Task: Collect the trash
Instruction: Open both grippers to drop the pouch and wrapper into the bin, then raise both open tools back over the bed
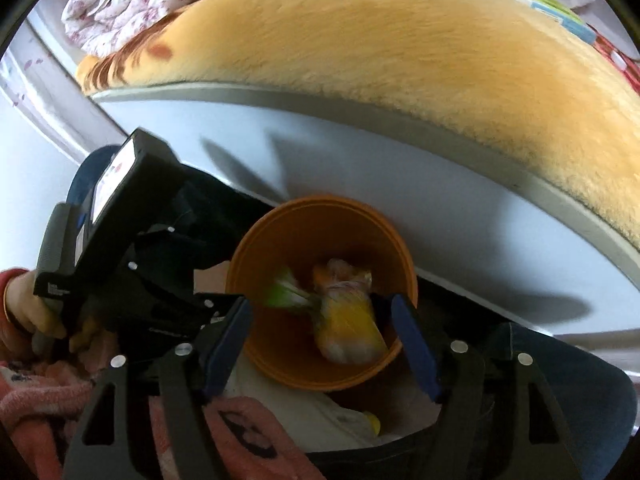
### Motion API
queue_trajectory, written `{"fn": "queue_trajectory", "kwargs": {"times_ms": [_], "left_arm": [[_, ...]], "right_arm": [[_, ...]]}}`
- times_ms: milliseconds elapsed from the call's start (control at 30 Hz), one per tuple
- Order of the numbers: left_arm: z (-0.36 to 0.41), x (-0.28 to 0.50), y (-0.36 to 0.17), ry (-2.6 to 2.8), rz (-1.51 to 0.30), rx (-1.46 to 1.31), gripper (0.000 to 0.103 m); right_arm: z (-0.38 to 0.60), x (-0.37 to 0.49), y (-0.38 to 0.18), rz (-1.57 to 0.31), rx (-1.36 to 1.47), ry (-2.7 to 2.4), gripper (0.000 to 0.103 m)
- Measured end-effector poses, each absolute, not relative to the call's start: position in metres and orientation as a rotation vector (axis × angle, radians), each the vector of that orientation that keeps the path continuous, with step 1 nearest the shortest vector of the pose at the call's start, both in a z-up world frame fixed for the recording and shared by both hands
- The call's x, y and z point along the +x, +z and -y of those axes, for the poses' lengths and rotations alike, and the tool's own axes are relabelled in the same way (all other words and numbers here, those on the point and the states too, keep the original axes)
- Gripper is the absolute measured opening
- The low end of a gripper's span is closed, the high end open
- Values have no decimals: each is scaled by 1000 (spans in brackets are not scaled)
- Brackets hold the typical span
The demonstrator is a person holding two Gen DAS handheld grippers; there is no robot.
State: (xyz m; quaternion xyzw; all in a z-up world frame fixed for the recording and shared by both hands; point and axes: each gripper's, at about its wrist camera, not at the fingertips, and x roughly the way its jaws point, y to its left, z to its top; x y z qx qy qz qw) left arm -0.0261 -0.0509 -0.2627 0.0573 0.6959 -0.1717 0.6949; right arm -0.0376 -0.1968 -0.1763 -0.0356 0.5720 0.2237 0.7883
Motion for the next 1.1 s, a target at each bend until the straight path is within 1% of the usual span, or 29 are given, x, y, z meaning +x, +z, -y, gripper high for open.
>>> {"fn": "queue_trajectory", "kwargs": {"times_ms": [233,500,800,933,1033,1100], "left_arm": [[48,-32,-258,-372,-1528,132,78],[47,-34,-252,-361,-1505,133,78],[47,-35,-239,-359,-1472,127,78],[45,-34,-219,-348,-1409,125,78],[42,-32,-192,-343,-1331,110,78],[40,-29,-170,-342,-1275,103,78]], "right_arm": [[207,-33,-167,-1209,-59,457,74],[214,-36,-163,-1199,-54,457,76],[218,-38,-155,-1173,-43,452,76],[227,-36,-136,-1121,-23,424,76],[235,-32,-110,-1049,-6,413,76],[241,-28,-91,-988,-1,393,79]]}}
